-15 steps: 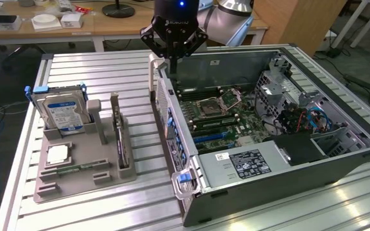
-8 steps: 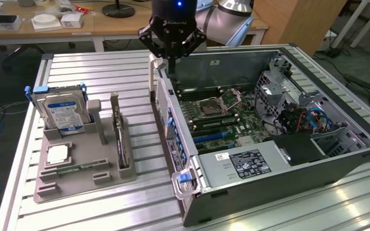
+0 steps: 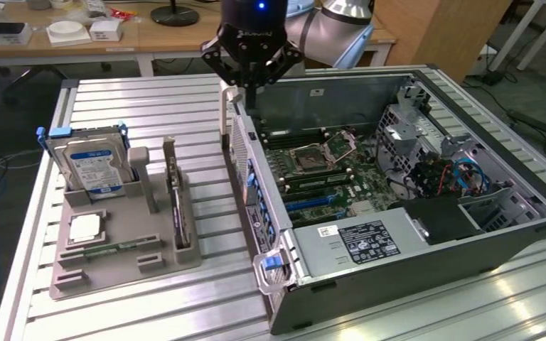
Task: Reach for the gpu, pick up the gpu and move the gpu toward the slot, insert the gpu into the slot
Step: 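Reach for the gpu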
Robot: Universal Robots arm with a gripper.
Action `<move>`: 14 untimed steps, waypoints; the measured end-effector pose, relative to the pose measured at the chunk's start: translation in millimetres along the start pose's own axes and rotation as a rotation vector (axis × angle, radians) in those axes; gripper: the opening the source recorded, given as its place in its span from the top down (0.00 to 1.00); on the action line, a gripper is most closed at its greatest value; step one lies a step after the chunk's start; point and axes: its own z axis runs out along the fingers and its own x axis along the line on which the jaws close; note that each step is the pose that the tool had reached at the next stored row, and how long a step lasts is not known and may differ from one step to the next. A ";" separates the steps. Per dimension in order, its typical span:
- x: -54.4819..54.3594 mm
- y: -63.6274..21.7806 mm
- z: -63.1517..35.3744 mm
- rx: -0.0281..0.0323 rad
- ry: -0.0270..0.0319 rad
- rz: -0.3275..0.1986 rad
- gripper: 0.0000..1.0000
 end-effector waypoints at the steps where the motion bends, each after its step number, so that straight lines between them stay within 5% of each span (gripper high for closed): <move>1: 0.5 -0.1 0.0 0.0000 0.0000 0.000 0.90; 14: 8.7 -0.7 0.1 0.0001 0.0012 0.000 0.90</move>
